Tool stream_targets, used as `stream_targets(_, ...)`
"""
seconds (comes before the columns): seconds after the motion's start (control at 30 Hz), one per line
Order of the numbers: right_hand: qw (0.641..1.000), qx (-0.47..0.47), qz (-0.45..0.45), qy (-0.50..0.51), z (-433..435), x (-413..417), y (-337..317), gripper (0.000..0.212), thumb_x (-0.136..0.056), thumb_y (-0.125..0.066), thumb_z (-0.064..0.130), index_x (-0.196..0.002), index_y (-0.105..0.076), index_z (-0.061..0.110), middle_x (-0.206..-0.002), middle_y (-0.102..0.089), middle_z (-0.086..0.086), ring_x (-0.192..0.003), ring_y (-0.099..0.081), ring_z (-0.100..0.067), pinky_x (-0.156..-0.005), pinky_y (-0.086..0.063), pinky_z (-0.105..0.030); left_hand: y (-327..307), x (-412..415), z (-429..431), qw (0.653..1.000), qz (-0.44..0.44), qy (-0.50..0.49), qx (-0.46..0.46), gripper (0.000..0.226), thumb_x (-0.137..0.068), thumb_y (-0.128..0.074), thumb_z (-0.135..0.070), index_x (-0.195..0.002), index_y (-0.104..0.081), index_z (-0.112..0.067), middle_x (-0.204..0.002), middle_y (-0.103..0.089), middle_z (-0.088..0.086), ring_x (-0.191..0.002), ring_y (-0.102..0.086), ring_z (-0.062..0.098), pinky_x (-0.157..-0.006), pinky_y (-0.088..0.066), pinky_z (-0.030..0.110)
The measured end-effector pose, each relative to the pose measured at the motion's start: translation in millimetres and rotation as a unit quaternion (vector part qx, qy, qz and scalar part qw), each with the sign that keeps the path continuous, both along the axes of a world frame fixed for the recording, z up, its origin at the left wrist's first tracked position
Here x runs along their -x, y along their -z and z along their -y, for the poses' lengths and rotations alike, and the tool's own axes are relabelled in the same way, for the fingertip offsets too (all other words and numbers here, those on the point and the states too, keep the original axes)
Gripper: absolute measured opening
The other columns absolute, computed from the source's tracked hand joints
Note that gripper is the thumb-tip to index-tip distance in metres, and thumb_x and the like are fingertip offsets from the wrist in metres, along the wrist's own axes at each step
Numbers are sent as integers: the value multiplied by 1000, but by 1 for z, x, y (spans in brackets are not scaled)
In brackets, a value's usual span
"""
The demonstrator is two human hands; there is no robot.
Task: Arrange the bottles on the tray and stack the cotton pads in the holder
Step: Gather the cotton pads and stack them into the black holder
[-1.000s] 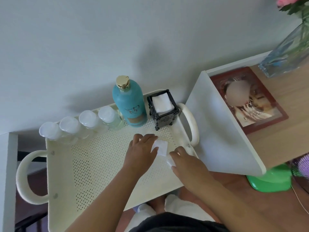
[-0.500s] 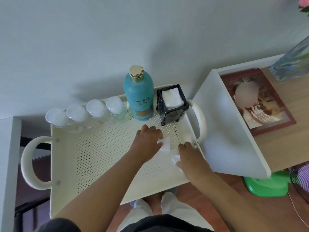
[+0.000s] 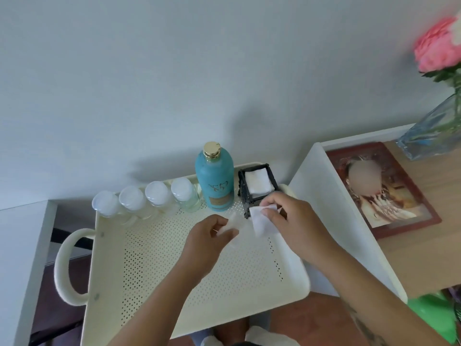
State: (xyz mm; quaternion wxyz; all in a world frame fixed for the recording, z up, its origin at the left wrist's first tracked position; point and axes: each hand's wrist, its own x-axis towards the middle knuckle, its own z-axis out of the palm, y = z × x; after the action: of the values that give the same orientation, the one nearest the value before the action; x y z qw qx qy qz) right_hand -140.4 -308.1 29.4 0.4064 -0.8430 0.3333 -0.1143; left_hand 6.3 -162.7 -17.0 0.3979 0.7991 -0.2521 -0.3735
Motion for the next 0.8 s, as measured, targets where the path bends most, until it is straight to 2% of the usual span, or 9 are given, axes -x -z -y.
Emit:
stream_targets(0.07,999,13,29,6,20,-12,-10,5,-92,-57,28,-91,-61,31,-66,-57,13,-58,-50,1,-51,-37,-10,-13,-3,0,998,-26,-50,18,9,-82,-74,-32,-79,-68,-26,-73,-72,-2,-56,-58,2,-56,-47,18)
stream_targets(0.17,1000,12,24,-3,48,-31,-17,6,-91,-58,31,-87,-61,33,-64,-56,10,-53,-48,-4,-48,-36,-12,-30,-2,3,990,-82,-97,67,11,-82,-75,-26,-80,-68,-18,-72,-75,-4,-61,-67,7,-58,-54,17)
stream_targets(0.27,1000,5,3,-22,65,-48,-14,8,-90,-59,32,-83,-62,32,-76,-63,6,-58,-50,-11,-53,-39,-21,-40,0,7,980,-113,-127,99,7,-84,-74,-21,-84,-70,-16,-76,-76,0,-66,-70,12,-61,-56,17)
stream_targets(0.37,1000,0,18,-20,70,-60,-8,10,-90,-59,31,-80,-63,30,-75,-62,3,-56,-47,-5,-49,-35,-14,-45,3,11,971,-136,-157,121,8,-88,-70,-24,-90,-71,-16,-81,-77,1,-73,-74,18,-70,-58,24)
stream_targets(0.43,1000,5,24,-12,71,-63,-2,9,-89,-60,28,-81,-64,27,-83,-59,1,-67,-51,-5,-55,-36,-15,-46,4,14,964,-155,-173,133,11,-90,-67,-25,-94,-71,-16,-83,-77,1,-76,-74,21,-76,-58,31)
stream_targets(0.53,999,32,20,2,69,-61,8,7,-89,-62,28,-93,-65,24,-97,-52,4,-86,-50,-9,-67,-36,-18,-48,9,22,960,-159,-184,137,12,-92,-65,-27,-96,-71,-17,-81,-77,0,-75,-74,20,-78,-59,35)
stream_targets(0.63,995,49,68,56,61,-49,15,13,-92,-57,29,-103,-63,26,-103,-50,9,-97,-48,-10,-79,-39,-23,-50,16,34,968,-117,-180,130,12,-91,-65,-27,-99,-70,-20,-77,-74,-2,-67,-71,13,-72,-61,33)
stream_targets(0.73,986,63,119,102,47,-30,26,17,-94,-50,25,-108,-59,28,-106,-50,13,-104,-46,-10,-84,-39,-23,-55,25,49,964,-82,-194,161,25,-89,-68,-20,-107,-58,-33,-83,-67,4,-57,-68,15,-55,-57,26)
stream_targets(0.8,982,58,121,132,37,-18,36,17,-94,-48,23,-107,-59,28,-106,-51,13,-105,-45,-10,-87,-38,-23,-59,31,60,966,-41,-191,170,28,-89,-68,-19,-99,-52,-40,-84,-64,6,-51,-65,17,-48,-54,25)
